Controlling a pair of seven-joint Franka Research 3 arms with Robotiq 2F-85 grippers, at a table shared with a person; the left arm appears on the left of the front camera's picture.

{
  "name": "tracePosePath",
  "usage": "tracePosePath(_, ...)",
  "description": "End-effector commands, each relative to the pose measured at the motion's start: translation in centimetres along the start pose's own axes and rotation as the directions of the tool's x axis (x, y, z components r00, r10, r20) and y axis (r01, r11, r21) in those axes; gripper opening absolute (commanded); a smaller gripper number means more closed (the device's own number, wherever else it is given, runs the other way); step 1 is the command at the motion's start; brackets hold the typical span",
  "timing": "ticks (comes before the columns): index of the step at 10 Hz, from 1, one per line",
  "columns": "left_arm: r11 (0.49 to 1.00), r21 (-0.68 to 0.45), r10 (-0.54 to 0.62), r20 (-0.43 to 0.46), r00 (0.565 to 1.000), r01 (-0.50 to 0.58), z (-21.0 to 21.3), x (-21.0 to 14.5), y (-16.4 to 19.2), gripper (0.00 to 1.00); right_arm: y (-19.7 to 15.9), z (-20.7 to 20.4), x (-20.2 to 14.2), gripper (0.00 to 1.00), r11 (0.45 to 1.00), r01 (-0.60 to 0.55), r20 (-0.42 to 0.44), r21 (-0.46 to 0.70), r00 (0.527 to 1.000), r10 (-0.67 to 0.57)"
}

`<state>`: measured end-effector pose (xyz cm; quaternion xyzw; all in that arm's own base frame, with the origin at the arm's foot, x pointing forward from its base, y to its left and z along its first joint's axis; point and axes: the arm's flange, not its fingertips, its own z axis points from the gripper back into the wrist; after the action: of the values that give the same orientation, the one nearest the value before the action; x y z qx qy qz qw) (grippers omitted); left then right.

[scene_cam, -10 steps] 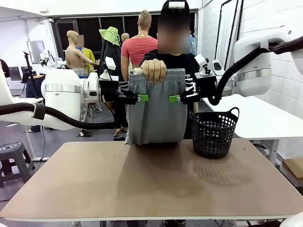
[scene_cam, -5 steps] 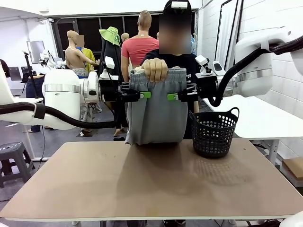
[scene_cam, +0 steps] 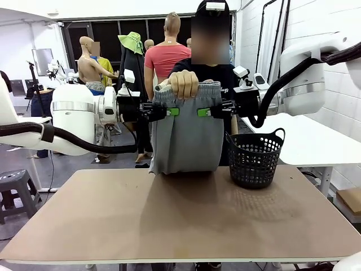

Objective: Fold the training pants.
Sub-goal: Grab both ends of the Training pants handed by a person.

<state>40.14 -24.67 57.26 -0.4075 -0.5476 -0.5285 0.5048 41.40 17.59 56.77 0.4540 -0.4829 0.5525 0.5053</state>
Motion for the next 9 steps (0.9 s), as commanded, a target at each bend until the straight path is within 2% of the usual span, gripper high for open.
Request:
tracePosePath(1, 0.999, 0.0, 0.032, 0.024, 0.999, -0.032, 0.1, 0.0, 0.4, 0.0, -0.8, 0.0, 0.5, 0.0, 0.999, 0.023, 0.003, 0.038, 1.0, -0.023)
tracePosePath(4, 1.0, -0.005, 0.031, 0.036, 0.999, -0.031, 0.2, -0.2, 0.8, 0.0, -1.1, -0.1, 0.7, 0.0, 0.999, 0.022, 0.009, 0.042, 1.0, -0.022)
tracePosePath(5, 0.995, -0.096, 0.009, 0.018, 1.0, -0.007, 0.2, -0.5, 1.0, 0.0, -1.6, -0.5, 0.7, 0.0, 0.996, 0.001, -0.01, 0.086, 1.0, 0.0)
tracePosePath(6, 1.0, -0.002, 0.01, 0.002, 1.0, -0.01, 0.1, -0.4, 0.2, 0.0, -0.4, -0.1, -0.1, 0.0, 1.0, 0.008, 0.007, 0.013, 1.0, -0.008)
tracePosePath(9, 1.0, -0.002, 0.01, 0.002, 1.0, -0.01, 0.1, -0.4, 0.2, 0.0, -0.4, -0.1, -0.1, 0.0, 1.0, 0.008, 0.007, 0.013, 1.0, -0.008)
